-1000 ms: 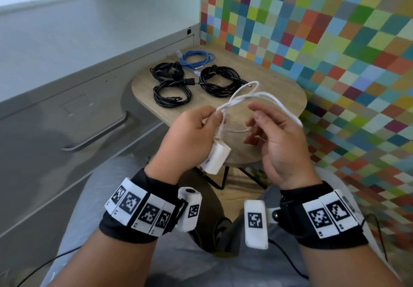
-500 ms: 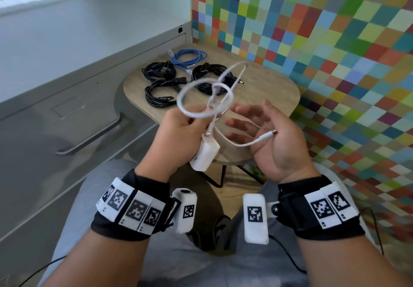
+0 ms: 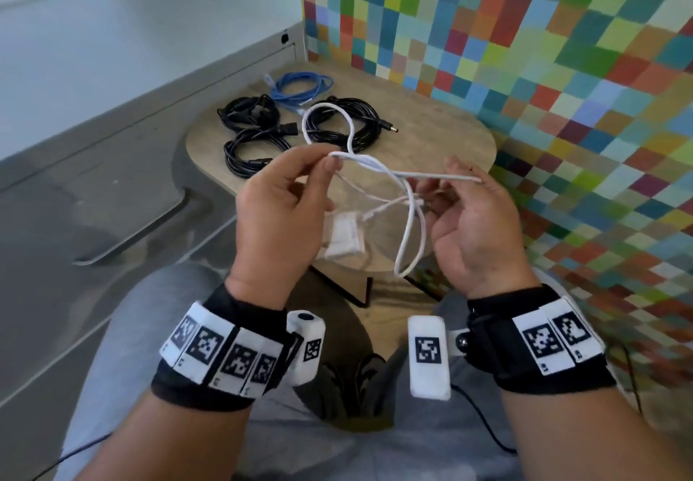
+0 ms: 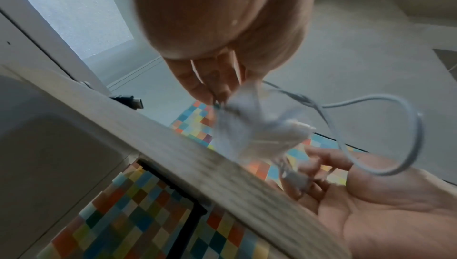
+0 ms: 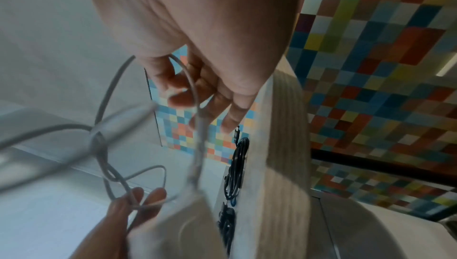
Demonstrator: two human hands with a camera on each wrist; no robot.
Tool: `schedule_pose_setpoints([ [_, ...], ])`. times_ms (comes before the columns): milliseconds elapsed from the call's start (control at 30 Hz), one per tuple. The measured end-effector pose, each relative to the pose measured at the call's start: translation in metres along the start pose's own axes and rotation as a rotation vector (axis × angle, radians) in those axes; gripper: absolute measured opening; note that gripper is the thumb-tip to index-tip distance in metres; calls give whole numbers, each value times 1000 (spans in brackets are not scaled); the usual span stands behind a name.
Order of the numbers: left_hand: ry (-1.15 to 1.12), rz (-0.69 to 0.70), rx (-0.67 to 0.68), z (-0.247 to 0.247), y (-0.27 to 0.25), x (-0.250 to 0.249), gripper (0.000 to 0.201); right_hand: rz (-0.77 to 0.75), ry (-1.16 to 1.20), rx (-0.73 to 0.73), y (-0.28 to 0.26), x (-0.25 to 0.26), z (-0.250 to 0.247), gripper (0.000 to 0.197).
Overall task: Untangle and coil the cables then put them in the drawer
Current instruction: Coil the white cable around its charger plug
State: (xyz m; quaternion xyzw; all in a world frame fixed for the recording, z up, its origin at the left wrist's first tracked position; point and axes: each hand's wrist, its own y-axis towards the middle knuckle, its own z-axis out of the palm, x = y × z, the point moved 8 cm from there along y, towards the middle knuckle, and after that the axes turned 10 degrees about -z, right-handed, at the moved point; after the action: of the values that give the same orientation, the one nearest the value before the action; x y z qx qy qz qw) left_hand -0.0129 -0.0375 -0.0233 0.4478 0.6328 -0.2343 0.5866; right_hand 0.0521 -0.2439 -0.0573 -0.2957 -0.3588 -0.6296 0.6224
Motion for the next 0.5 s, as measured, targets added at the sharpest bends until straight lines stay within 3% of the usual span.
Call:
schedule_pose_setpoints([
  [100, -74, 36, 5, -2, 1, 0, 13, 16, -14, -7, 1, -1, -3, 27],
  [200, -175, 12, -16, -16, 5, 6, 9, 2, -209, 50, 0, -5, -1, 16],
  [267, -206, -35, -75, -28, 10, 9, 15, -20, -289, 90, 1, -6, -1, 21],
  [367, -190, -53, -121, -39, 16, 6, 17, 6, -255, 148, -2, -6, 4, 32],
  [500, -154, -13, -45, -33, 13, 2, 14, 64, -235, 265, -9, -8, 15, 33],
])
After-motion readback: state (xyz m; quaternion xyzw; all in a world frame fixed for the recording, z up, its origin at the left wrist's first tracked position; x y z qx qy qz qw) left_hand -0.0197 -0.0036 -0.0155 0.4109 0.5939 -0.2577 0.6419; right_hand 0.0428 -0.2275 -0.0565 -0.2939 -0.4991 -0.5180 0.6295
